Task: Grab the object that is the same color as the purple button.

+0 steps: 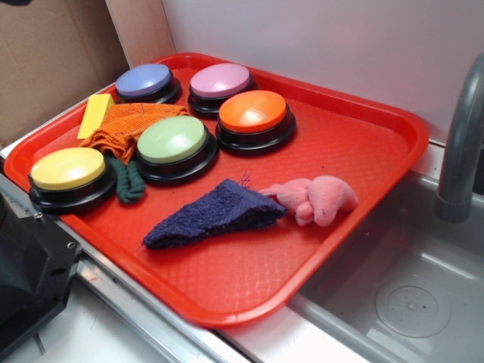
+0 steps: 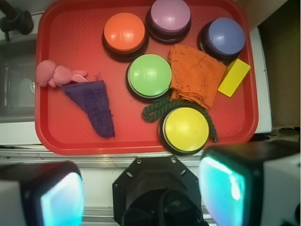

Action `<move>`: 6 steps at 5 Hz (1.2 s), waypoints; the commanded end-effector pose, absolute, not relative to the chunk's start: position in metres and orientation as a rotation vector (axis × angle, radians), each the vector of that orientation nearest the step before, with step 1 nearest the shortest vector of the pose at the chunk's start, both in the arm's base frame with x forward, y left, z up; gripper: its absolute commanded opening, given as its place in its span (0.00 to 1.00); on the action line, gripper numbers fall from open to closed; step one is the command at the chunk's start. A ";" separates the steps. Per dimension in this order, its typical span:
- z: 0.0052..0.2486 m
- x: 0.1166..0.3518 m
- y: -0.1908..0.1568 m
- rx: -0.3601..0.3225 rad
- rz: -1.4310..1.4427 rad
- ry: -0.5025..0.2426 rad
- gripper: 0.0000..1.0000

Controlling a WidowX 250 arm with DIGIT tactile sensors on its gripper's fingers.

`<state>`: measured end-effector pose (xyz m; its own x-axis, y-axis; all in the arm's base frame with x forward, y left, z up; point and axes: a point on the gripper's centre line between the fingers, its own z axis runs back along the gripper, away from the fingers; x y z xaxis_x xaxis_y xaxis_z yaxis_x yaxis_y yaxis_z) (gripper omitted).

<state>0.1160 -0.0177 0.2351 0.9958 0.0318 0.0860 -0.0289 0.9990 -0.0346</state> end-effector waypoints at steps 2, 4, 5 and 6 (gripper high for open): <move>0.213 0.128 -0.030 -0.063 -0.024 -0.066 1.00; 0.152 0.153 -0.061 -0.118 -0.121 -0.115 1.00; 0.108 0.161 -0.074 -0.110 -0.138 -0.081 1.00; 0.077 0.166 -0.082 -0.072 -0.136 -0.051 1.00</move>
